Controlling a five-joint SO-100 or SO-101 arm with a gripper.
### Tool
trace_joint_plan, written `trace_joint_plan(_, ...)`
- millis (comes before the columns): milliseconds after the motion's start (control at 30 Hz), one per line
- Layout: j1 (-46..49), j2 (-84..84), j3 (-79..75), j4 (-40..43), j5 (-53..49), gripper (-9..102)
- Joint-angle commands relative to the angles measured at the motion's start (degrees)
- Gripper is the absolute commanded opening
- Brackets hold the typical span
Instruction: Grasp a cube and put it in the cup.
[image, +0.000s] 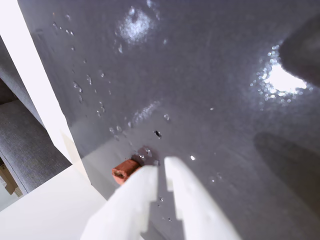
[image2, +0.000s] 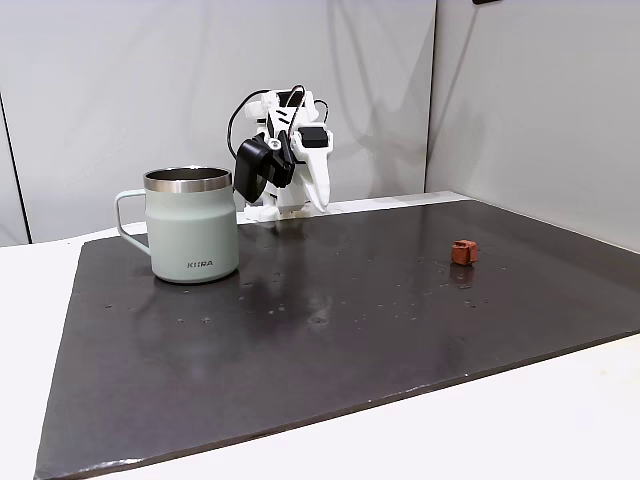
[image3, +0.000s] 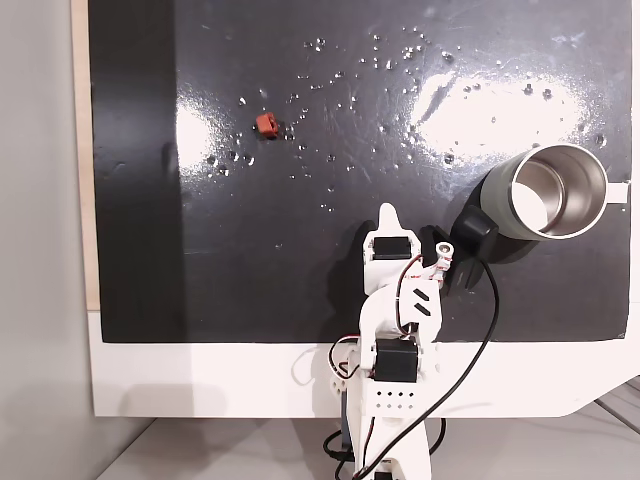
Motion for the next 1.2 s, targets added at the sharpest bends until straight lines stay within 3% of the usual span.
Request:
trace_joint_plan(0,0.1,0.7,-0.4,-1.7,0.2,0)
trace_joint_plan(667,0.5,0.7,-1.8,-1.7,-1.1,0)
trace_joint_plan(933,-3.3,-2.4,-17.6,3.6,-3.9,0)
trace_joint_plan(1167,-5.8,-25.7,-37.6,4.2,-1.9,0)
